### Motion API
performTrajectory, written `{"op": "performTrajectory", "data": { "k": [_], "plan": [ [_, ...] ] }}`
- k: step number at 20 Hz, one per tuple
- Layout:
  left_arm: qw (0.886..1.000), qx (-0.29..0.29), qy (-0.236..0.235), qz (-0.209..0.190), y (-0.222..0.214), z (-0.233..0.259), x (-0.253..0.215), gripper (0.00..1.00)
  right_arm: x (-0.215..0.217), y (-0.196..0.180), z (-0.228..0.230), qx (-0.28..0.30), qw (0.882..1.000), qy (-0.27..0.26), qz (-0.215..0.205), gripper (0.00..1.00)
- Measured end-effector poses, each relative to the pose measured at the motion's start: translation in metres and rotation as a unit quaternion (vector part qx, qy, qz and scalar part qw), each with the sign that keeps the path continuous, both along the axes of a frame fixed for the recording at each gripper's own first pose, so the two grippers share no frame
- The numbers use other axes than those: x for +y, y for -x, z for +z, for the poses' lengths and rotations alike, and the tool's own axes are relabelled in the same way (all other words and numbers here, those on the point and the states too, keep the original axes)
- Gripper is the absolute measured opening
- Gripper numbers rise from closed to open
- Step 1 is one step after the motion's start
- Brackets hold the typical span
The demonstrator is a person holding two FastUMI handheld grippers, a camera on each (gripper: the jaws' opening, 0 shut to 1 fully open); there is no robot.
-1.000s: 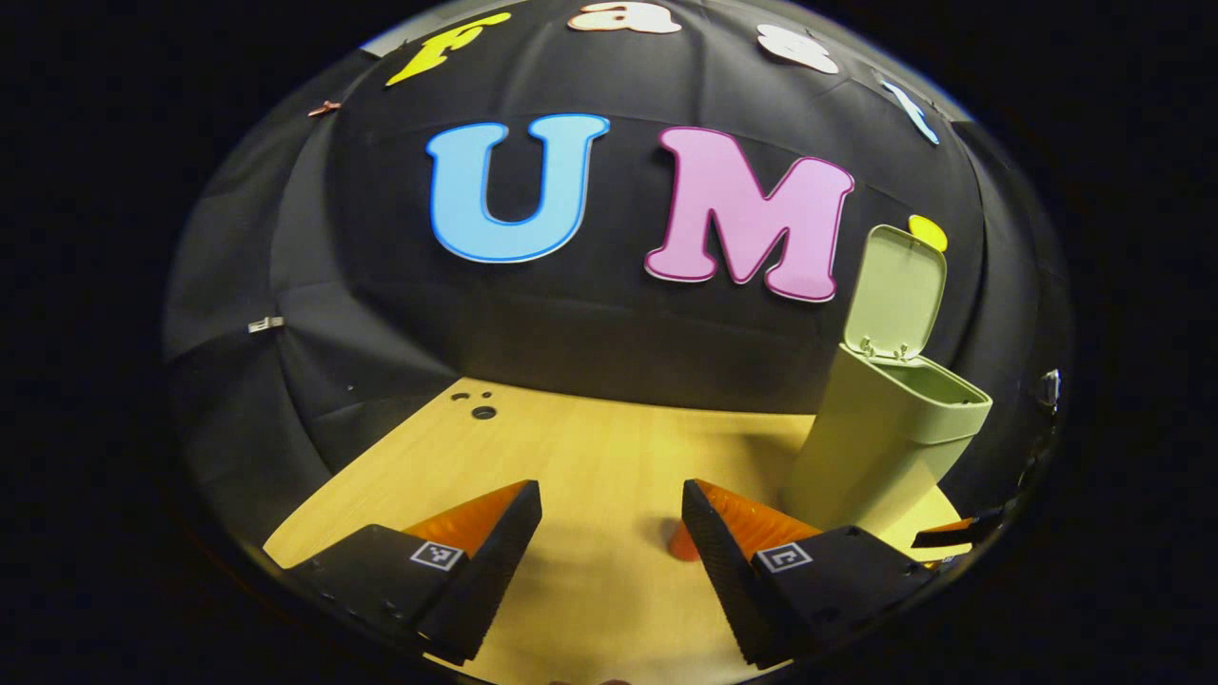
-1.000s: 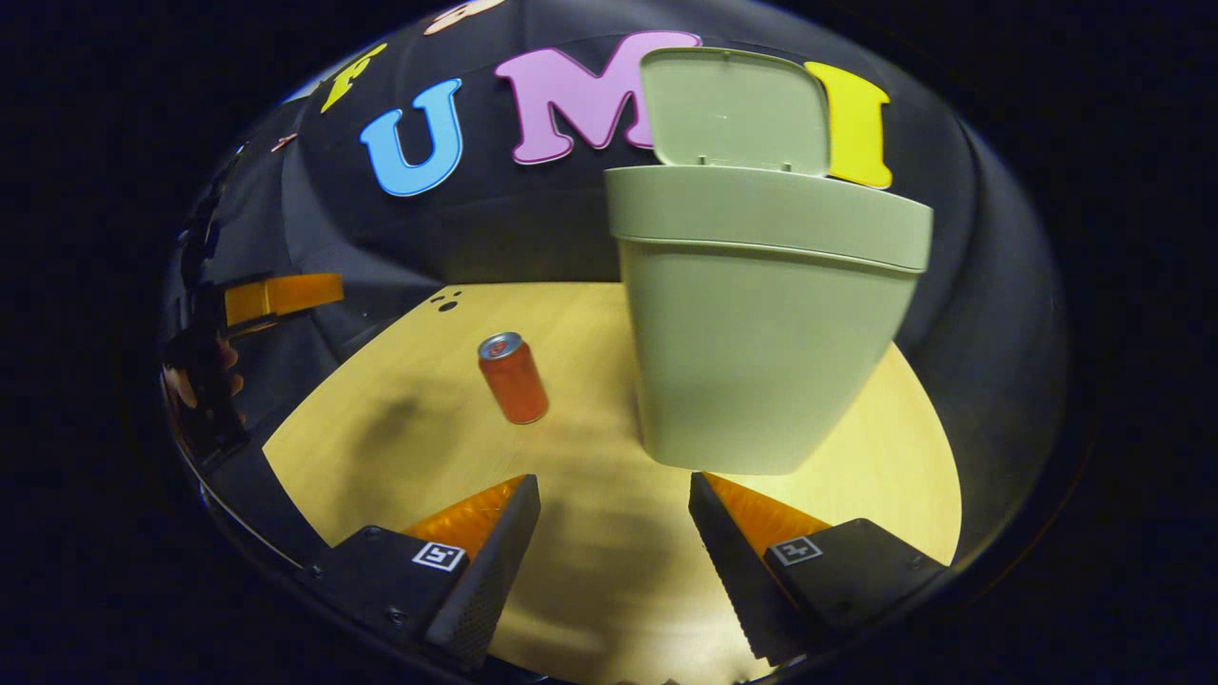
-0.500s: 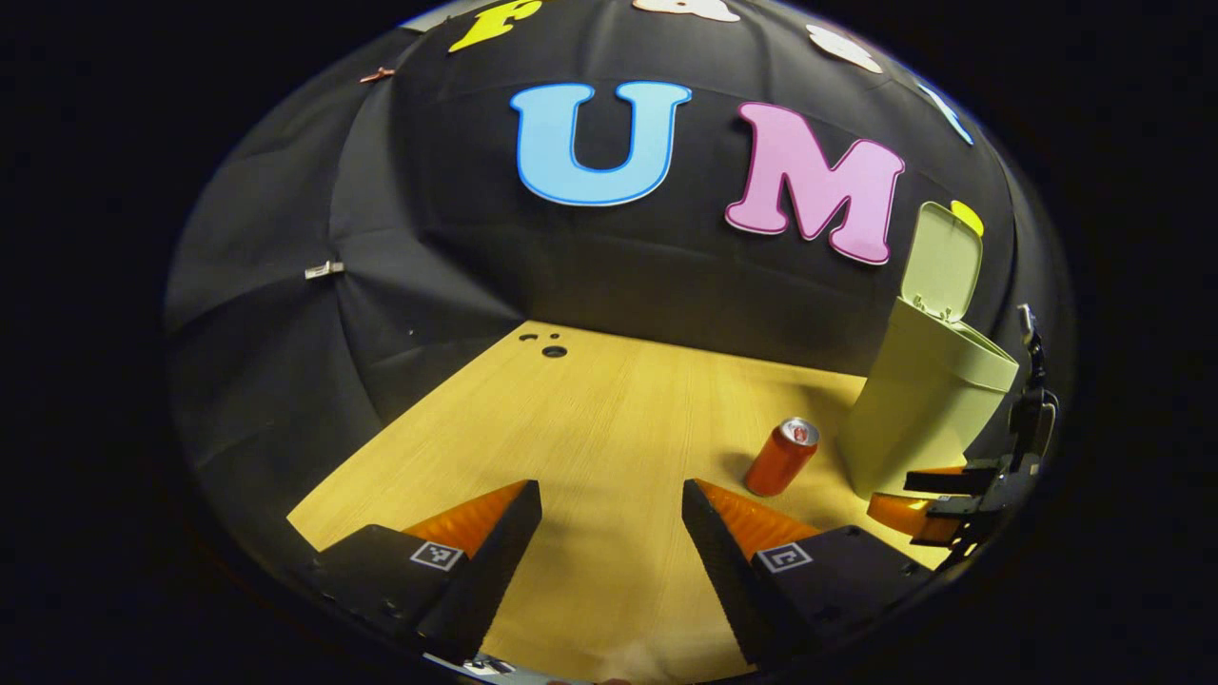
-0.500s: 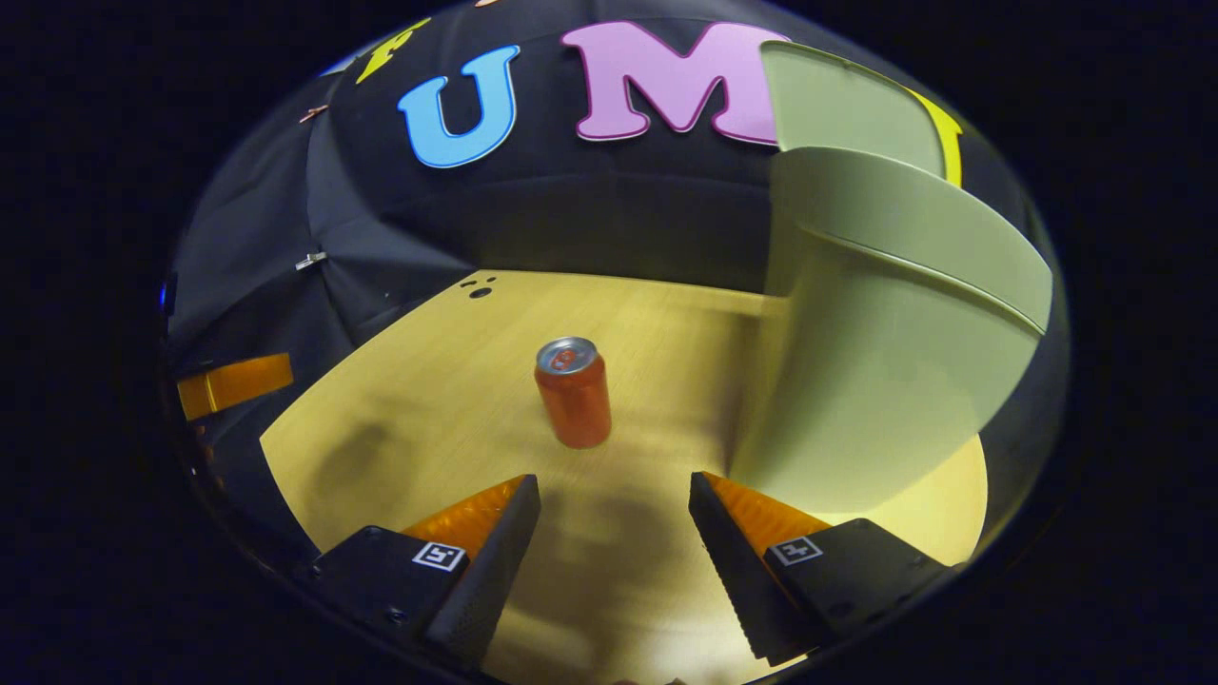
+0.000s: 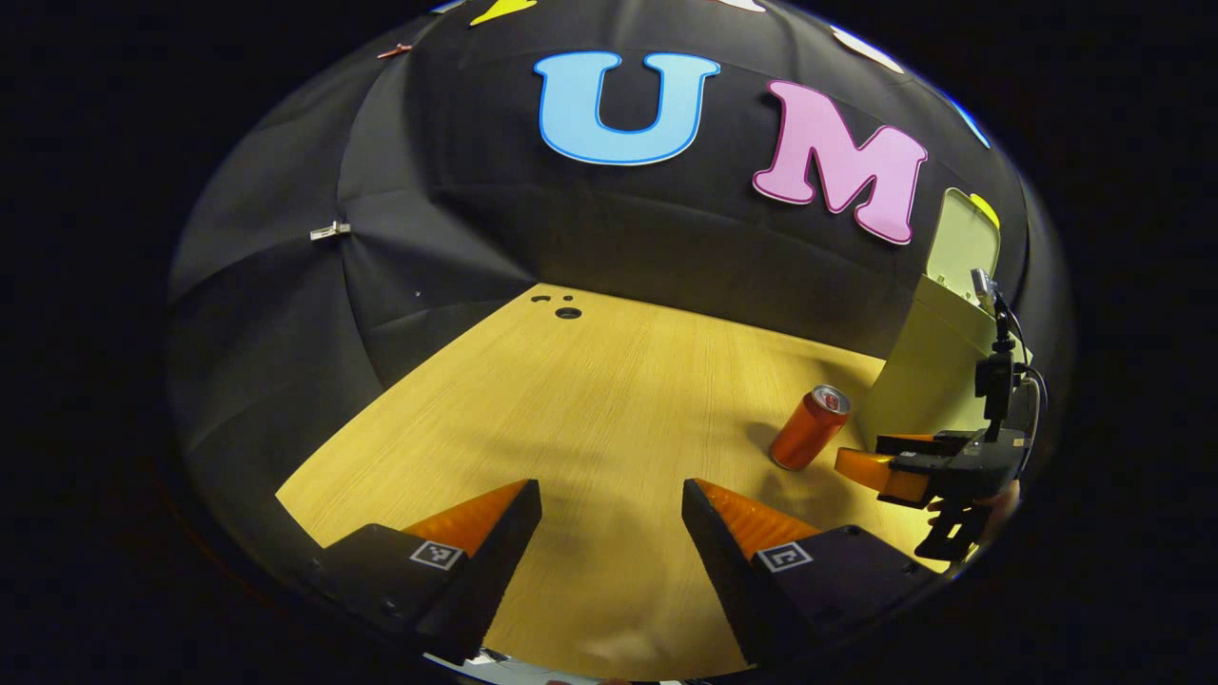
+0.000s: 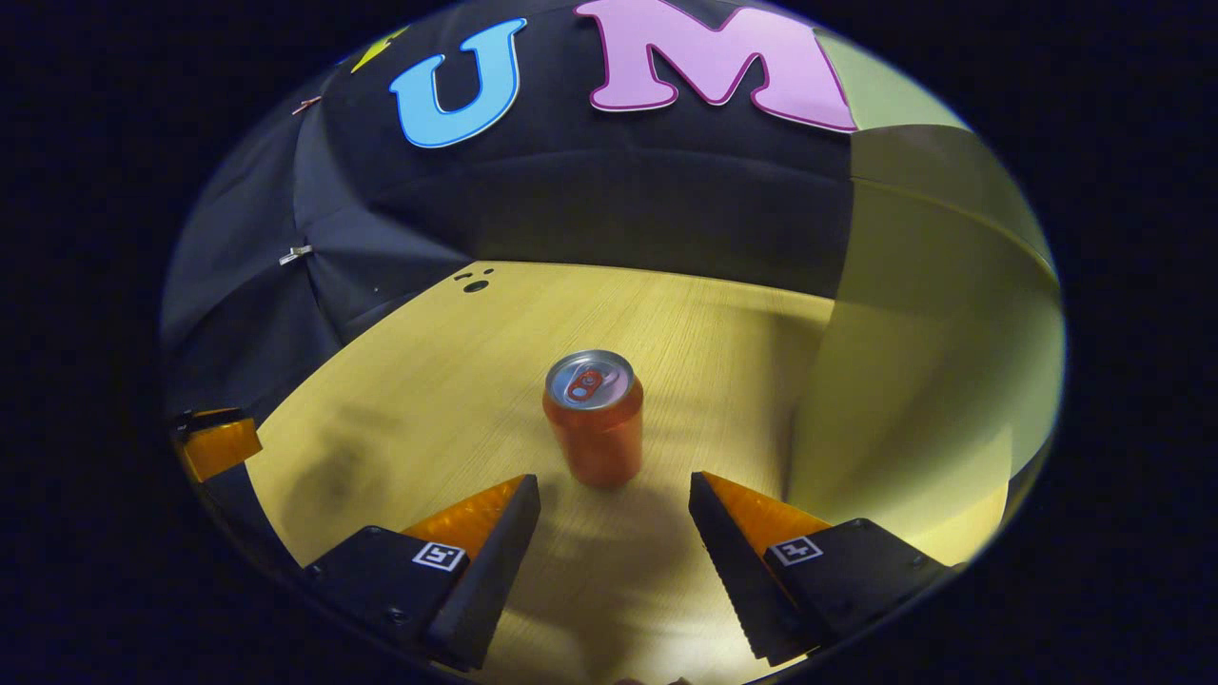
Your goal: Press the lid of the desktop garbage bin to open it, pick up the crumpled paper on the desktop and throw it into the bin, then pick up the pop can on the desktop and drop it into the bin, and finally close the garbage bin lid.
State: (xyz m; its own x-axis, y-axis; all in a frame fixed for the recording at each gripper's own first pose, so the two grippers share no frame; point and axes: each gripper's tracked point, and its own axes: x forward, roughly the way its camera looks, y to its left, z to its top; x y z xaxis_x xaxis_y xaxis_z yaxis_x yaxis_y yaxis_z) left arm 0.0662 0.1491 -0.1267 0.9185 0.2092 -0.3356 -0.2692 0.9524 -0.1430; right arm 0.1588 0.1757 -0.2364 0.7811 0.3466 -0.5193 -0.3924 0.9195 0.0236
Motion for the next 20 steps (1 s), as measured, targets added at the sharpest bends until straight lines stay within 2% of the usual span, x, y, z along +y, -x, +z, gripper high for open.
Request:
{"op": "performTrajectory", "data": {
  "k": [13,20],
  "plan": [
    [0.999,0.017,0.023,0.027,-0.006,-0.023,0.034,0.96,0.028,-0.057,-0.024,-0.015,0.999,0.032,0.003,0.99],
    [0.999,0.022,0.02,0.028,-0.003,-0.028,0.038,0.96,0.031,-0.065,-0.031,-0.013,0.999,0.037,0.0,0.99]
  ]
}}
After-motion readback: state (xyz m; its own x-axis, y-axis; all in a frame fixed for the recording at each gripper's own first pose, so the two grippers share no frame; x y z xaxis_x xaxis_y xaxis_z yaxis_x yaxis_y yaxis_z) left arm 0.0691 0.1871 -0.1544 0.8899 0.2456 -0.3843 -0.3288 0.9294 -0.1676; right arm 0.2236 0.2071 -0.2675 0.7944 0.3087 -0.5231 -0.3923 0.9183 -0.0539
